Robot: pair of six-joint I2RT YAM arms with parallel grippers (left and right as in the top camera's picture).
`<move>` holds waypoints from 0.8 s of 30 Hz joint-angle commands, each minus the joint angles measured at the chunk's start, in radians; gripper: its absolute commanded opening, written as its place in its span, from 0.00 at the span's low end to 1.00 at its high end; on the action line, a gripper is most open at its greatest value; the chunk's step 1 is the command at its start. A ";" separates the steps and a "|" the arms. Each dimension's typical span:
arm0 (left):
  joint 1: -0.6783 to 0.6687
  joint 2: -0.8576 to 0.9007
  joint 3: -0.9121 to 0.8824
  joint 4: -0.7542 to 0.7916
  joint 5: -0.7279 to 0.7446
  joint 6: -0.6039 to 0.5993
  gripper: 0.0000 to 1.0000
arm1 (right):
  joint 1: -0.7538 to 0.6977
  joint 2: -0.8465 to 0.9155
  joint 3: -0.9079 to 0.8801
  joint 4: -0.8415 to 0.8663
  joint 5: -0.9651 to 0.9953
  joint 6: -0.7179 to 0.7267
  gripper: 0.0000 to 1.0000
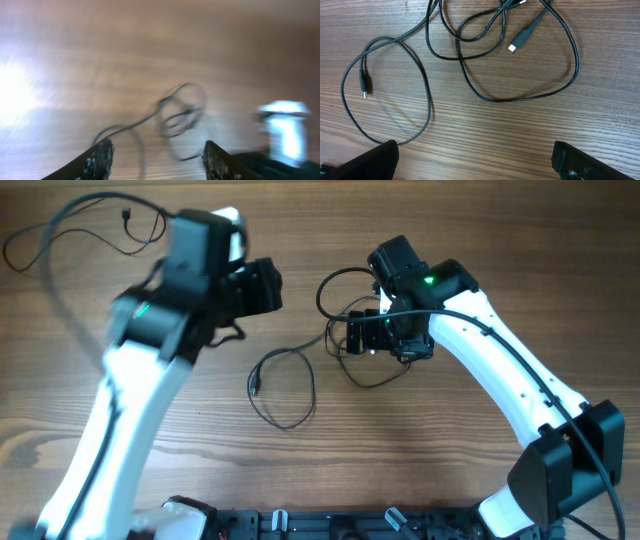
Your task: Untangle cables
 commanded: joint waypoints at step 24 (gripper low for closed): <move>0.021 0.247 -0.523 0.304 -0.081 0.063 0.86 | 0.000 0.011 -0.004 0.020 0.010 -0.010 1.00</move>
